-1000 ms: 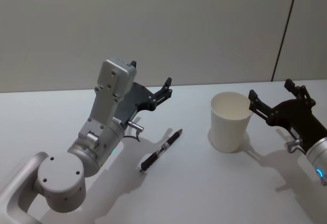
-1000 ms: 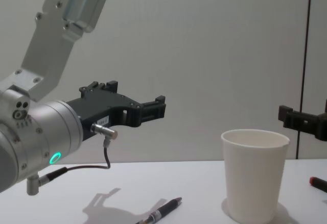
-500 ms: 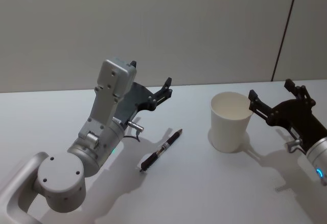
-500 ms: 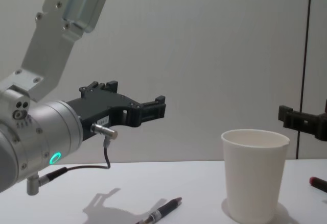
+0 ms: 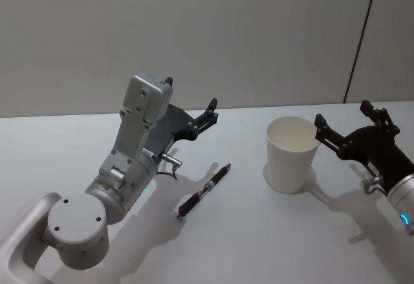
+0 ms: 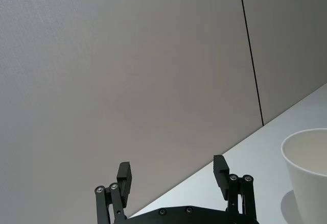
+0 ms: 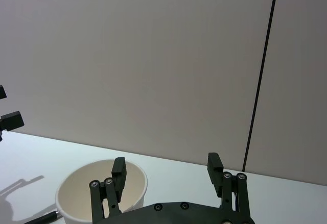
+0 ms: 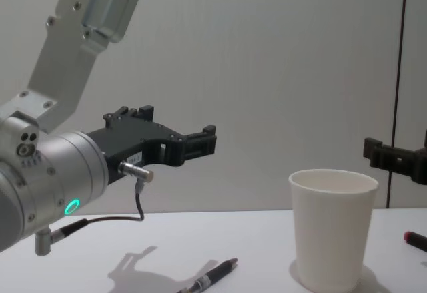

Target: Place the pen into the pen holder.

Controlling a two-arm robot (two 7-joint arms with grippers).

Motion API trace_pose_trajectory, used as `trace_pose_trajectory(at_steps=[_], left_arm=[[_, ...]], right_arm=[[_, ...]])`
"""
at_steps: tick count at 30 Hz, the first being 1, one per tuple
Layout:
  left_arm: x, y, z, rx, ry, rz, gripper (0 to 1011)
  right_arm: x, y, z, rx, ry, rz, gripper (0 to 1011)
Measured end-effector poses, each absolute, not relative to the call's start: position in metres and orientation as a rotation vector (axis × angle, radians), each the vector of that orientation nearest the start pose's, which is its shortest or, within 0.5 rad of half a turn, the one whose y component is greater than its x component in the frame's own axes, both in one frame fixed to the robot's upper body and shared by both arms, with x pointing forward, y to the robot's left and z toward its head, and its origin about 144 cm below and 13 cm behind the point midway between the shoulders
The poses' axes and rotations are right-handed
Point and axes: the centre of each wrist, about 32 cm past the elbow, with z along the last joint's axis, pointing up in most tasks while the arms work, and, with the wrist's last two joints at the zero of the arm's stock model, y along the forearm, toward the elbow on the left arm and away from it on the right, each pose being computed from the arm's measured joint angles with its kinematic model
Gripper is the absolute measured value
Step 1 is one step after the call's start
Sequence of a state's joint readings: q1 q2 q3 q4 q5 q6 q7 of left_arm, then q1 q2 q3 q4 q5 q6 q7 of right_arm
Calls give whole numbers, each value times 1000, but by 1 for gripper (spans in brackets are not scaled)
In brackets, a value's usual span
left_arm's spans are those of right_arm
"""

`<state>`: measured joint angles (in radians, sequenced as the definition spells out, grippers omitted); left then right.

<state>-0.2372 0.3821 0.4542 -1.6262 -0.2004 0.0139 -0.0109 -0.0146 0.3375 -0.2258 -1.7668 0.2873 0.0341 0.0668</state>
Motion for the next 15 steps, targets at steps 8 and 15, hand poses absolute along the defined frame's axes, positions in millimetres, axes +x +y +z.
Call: trace_pose_trajectory(at_steps=[8, 15], left_arm=[[492, 198, 1204, 61, -268, 1124, 1003], [492, 198, 1204, 61, -268, 1124, 1004]], right_arm=[[443, -237, 1189, 26, -75, -1230, 1001], [443, -237, 1189, 26, -75, -1230, 1001]])
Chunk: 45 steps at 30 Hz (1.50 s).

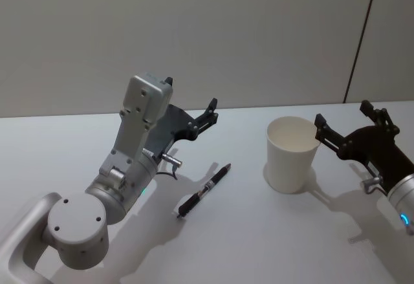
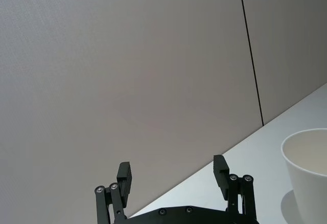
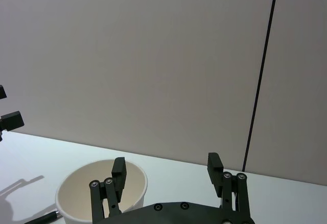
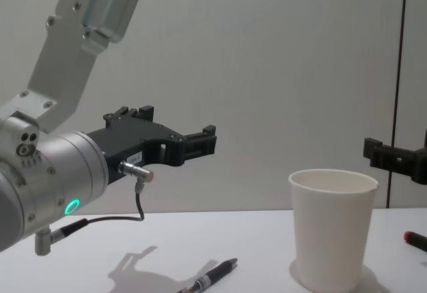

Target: Place the pen into the pen holder.

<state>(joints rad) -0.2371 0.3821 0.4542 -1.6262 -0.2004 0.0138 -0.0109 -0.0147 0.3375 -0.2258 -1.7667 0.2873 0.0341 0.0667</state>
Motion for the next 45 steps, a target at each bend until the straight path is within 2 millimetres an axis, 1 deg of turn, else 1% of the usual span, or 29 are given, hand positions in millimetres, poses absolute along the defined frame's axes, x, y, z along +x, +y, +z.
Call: trace_pose_trajectory(at_steps=[22, 29, 34, 42, 43, 45], left_arm=[[492, 198, 1204, 61, -268, 1124, 1003], [492, 198, 1204, 61, -268, 1124, 1003], [492, 198, 1204, 61, -268, 1124, 1003], [492, 198, 1204, 61, -268, 1124, 1003], [492, 198, 1204, 61, -268, 1124, 1004], [492, 198, 1204, 61, -268, 1124, 1003]], right_arm=[[443, -237, 1189, 26, -75, -1229, 1001], [446, -241, 1192, 0, -73, -1225, 1001], [449, -248, 1199, -33, -65, -1219, 1001], [461, -273, 1223, -102, -39, -1207, 1001], [461, -273, 1223, -102, -39, -1207, 1001], [465, -279, 1232, -122, -40, -1202, 1001]])
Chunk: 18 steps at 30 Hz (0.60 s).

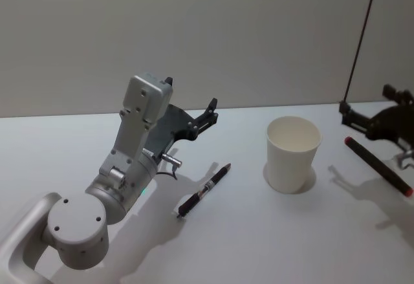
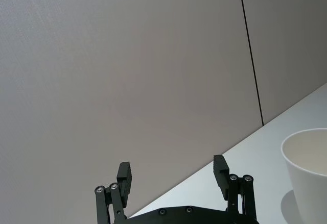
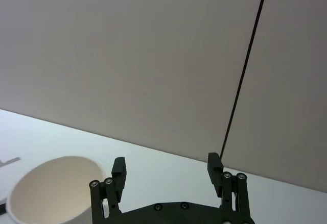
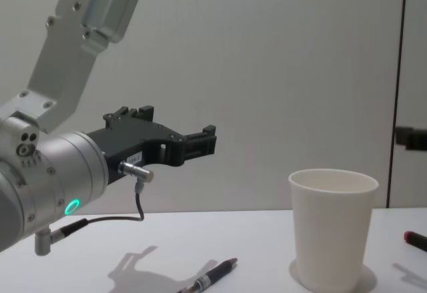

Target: Place the pen into the pen holder.

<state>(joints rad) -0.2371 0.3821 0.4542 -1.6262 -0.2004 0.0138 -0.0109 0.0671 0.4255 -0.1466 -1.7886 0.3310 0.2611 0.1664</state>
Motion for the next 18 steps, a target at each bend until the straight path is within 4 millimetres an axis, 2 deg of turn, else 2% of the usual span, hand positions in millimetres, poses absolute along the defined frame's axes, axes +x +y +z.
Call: trace_pose_trajectory(at_steps=[9, 18], left_arm=[[492, 198, 1204, 61, -268, 1124, 1004], [492, 198, 1204, 61, -268, 1124, 1003]], right_arm=[[493, -304, 1270, -205, -44, -1186, 1001], [514, -317, 1291, -290, 2, -1173, 1001]])
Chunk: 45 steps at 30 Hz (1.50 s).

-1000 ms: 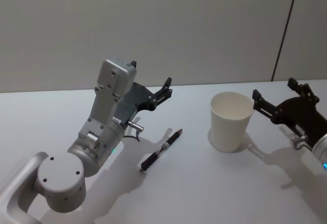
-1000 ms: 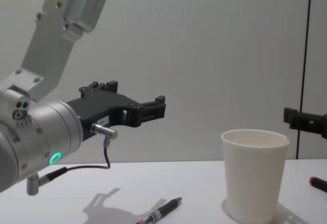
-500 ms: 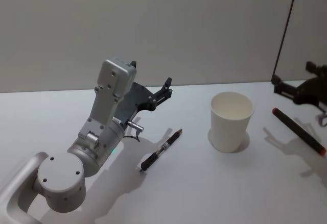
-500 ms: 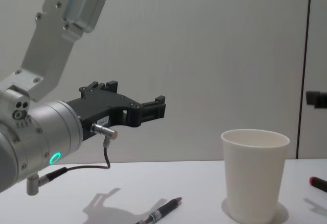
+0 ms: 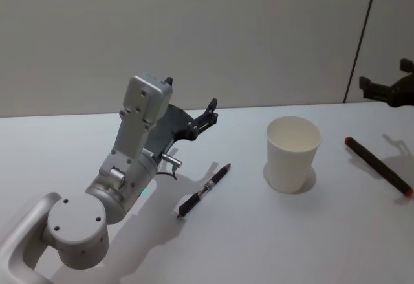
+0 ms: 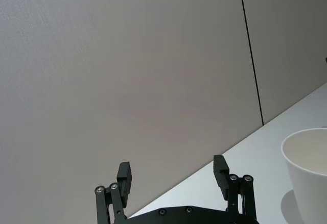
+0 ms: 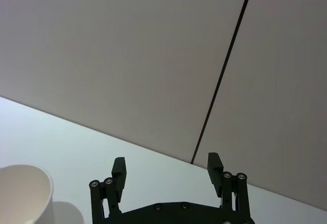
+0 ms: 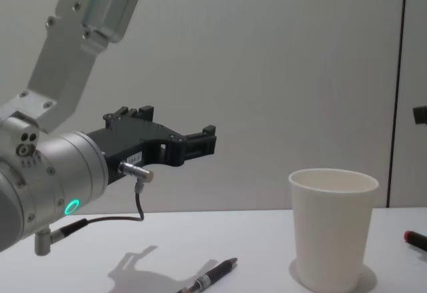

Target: Place the pen into the pen holder.

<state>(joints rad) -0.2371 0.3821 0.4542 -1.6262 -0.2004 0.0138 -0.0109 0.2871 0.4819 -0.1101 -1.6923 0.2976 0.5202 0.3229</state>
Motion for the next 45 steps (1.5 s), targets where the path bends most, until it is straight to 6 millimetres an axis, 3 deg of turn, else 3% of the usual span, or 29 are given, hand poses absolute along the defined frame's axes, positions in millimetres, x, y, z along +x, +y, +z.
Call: trace_pose_trajectory(at_steps=[8, 22, 45], left_arm=[[492, 198, 1204, 61, -268, 1124, 1003], [492, 198, 1204, 61, -268, 1124, 1003], [492, 198, 1204, 61, -268, 1124, 1003]], right_arm=[[530, -326, 1293, -370, 79, -1160, 1001], [537, -330, 1281, -440, 154, -1140, 1001], [536, -312, 1235, -488, 160, -1131, 1001]])
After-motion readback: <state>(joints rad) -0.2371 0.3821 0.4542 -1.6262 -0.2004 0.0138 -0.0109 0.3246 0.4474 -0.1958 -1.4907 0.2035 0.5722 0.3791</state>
